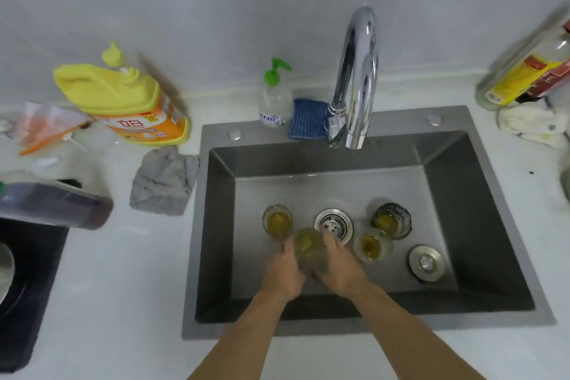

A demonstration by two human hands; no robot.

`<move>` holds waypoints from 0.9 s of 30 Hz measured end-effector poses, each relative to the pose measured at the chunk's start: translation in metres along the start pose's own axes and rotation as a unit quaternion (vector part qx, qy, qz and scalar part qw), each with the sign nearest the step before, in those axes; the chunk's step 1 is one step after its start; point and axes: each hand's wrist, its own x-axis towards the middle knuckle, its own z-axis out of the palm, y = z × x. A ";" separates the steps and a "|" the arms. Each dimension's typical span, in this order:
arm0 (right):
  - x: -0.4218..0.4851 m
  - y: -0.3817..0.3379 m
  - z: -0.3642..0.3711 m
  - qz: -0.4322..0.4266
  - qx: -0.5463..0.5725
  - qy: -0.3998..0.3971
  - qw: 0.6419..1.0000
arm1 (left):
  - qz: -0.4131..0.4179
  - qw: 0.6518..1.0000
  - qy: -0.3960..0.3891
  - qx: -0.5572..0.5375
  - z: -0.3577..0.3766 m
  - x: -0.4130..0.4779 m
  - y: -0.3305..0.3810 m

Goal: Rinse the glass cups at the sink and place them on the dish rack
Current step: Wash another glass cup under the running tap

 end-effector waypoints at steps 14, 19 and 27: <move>0.017 -0.010 -0.007 0.007 0.076 0.039 0.996 | -0.006 0.996 0.077 -0.051 0.006 0.036 0.002; 0.015 -0.031 -0.080 0.008 0.080 0.040 0.996 | -0.032 0.993 0.100 -0.046 -0.017 0.029 0.024; 0.011 -0.085 -0.178 -0.175 0.181 0.249 0.935 | 0.002 0.976 0.195 -0.101 -0.056 -0.002 0.071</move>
